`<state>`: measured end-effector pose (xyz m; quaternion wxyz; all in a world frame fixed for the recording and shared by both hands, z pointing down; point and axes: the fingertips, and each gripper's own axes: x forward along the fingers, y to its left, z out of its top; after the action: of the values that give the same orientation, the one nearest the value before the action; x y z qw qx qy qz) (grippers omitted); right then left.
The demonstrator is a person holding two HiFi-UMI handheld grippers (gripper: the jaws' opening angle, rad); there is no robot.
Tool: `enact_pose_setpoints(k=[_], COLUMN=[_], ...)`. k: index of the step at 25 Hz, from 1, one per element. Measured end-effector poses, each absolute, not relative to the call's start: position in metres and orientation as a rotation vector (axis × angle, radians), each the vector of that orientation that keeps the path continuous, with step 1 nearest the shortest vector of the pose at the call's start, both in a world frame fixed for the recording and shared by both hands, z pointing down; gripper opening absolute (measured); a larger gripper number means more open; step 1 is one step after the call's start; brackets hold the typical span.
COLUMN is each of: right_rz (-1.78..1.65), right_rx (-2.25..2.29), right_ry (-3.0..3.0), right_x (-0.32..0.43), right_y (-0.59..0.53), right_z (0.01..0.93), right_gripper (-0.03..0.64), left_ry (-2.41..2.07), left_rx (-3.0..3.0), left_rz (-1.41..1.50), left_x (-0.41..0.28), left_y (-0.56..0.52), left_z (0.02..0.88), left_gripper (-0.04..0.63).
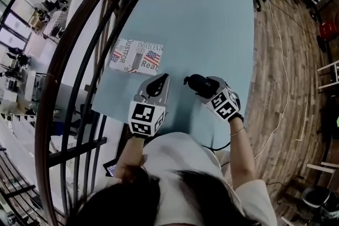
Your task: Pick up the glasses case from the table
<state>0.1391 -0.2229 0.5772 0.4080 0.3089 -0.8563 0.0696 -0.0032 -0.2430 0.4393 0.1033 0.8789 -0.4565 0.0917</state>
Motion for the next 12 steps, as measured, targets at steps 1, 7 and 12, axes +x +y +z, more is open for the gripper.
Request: enact_pose_setpoints(k=[1,7,12], right_rz=[0.175,0.169,0.186], right_rx=[0.813,1.02,1.165], right_ry=[-2.164,-2.227,-2.26], right_x=[0.143,0.162,0.18], right_y=[-0.224,-0.23,-0.229], right_z=[0.571,0.522,0.498], right_gripper=[0.331,0.331,0.331], left_ry=[-1.338,-1.281,-1.241], left_rx=[2.601,2.645,2.66], left_rz=[0.27,0.27,0.273], left_x=[-0.001,0.012,0.024], left_y=[-0.243,-0.246,-0.25], left_z=[0.438,0.433,0.432], left_gripper=[0.057,0.057,0.057])
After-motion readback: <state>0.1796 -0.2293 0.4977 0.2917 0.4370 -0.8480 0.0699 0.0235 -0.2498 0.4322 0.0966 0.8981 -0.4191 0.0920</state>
